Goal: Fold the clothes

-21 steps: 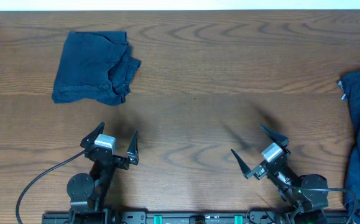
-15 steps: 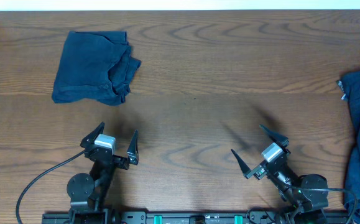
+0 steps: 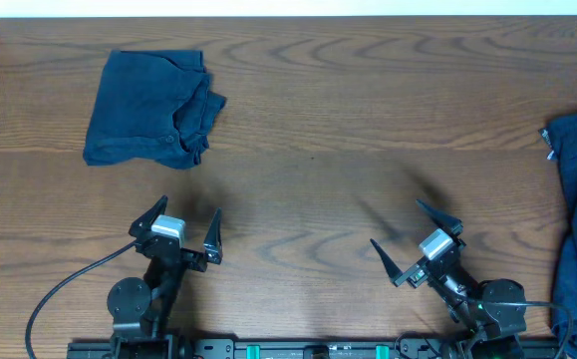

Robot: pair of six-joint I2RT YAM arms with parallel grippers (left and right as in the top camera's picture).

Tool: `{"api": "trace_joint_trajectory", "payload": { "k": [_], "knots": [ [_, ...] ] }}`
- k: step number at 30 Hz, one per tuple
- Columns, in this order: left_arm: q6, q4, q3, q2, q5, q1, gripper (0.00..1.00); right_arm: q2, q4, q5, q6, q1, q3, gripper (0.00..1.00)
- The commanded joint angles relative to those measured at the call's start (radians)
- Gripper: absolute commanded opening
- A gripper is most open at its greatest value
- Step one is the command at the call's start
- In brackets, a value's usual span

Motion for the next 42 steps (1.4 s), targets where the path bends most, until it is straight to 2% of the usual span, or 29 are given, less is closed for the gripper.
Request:
{"api": "trace_joint_trajectory", "payload": {
  "k": [1,27,30,36,40,42],
  "knots": [
    [0.002,-0.014,-0.029,-0.007,-0.005,-0.002,0.98,-0.004,-0.001,-0.004,0.011,-0.001,-0.004,0.99],
    [-0.002,-0.014,-0.029,-0.007,-0.002,-0.002,0.98,-0.004,0.000,-0.026,0.013,-0.001,-0.004,0.99],
    [-0.014,-0.012,-0.029,-0.007,0.069,-0.003,0.98,-0.004,-0.004,-0.098,0.019,-0.001,-0.004,0.99],
    [-0.037,-0.016,-0.029,-0.007,0.261,-0.003,0.98,-0.003,-0.003,-0.124,0.151,-0.001,-0.004,0.99],
    [-0.146,-0.014,-0.028,-0.002,0.275,-0.002,0.98,-0.003,0.005,-0.124,0.233,-0.001,-0.002,0.99],
    [-0.259,-0.010,-0.016,0.000,0.279,-0.003,0.98,-0.003,0.027,-0.124,0.296,-0.001,0.012,0.99]
  ]
}}
